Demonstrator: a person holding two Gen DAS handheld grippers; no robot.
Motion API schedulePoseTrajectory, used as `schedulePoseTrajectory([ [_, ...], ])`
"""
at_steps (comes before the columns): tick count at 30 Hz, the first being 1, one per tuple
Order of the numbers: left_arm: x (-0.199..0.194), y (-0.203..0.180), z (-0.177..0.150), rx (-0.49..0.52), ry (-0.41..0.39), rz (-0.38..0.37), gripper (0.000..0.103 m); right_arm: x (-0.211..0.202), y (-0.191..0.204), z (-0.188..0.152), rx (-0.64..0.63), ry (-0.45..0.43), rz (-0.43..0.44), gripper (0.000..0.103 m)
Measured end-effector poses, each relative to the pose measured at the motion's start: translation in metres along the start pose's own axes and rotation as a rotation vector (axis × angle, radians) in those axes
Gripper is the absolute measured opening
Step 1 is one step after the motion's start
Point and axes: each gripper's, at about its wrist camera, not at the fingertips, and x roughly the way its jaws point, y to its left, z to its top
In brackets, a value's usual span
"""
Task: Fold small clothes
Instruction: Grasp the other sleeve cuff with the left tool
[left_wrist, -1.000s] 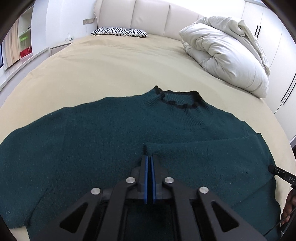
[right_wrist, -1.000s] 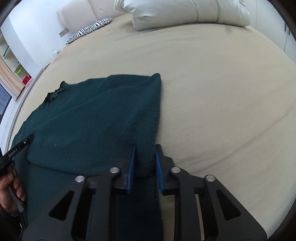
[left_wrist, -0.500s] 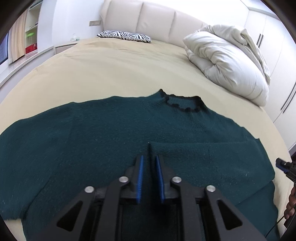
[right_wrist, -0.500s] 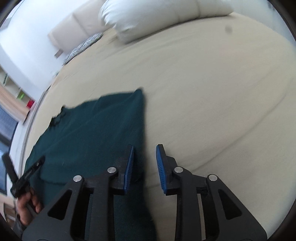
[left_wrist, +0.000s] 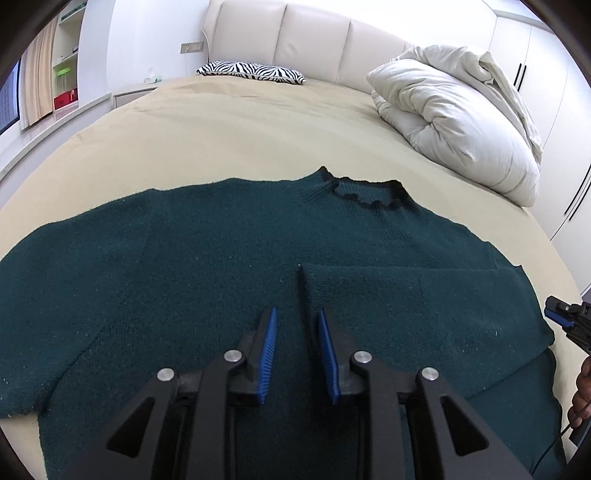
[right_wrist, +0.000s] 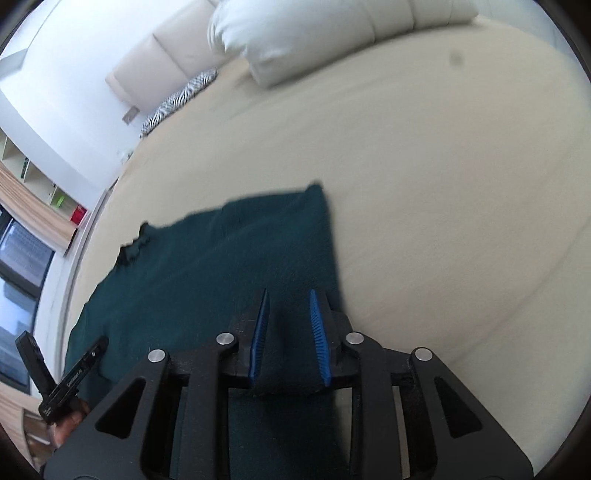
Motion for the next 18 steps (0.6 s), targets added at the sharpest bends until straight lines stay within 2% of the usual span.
schedulePoseTrajectory([
  [2,-0.001,0.002,0.000,-0.011,-0.001,-0.015,0.026,0.003,-0.002,-0.003,0.006,0.018,0.016,0.023],
  [4,-0.010,0.009,0.003,-0.054,0.001,-0.050,0.028,0.023,-0.008,-0.012,-0.014,0.090,-0.036,0.024],
  [5,-0.017,0.013,0.003,-0.070,-0.006,-0.049,0.031,0.022,-0.008,-0.013,-0.034,0.074,-0.036,0.024],
  [7,-0.038,0.025,0.005,-0.114,-0.047,-0.050,0.051,0.010,-0.003,-0.009,-0.017,0.062,-0.054,0.024],
  [9,-0.070,0.048,0.002,-0.203,-0.106,-0.083,0.065,-0.013,0.003,-0.007,0.006,-0.007,-0.035,0.026],
  [10,-0.088,0.065,-0.001,-0.251,-0.136,-0.094,0.070,-0.027,0.010,-0.007,-0.002,-0.045,-0.020,0.026],
  [12,-0.116,0.095,-0.011,-0.330,-0.170,-0.098,0.071,-0.045,0.026,-0.010,-0.028,-0.078,0.011,0.028],
  [13,-0.127,0.111,-0.016,-0.372,-0.184,-0.098,0.071,-0.054,0.034,-0.014,-0.040,-0.091,0.038,0.033],
  [14,-0.141,0.133,-0.025,-0.431,-0.197,-0.096,0.071,-0.059,0.042,-0.018,-0.046,-0.096,0.057,0.043],
  [17,-0.172,0.202,-0.061,-0.634,-0.209,-0.072,0.071,-0.077,0.066,-0.035,-0.054,-0.114,0.141,0.063],
  [18,-0.182,0.228,-0.078,-0.719,-0.212,-0.059,0.071,-0.081,0.074,-0.042,-0.056,-0.111,0.167,0.065],
])
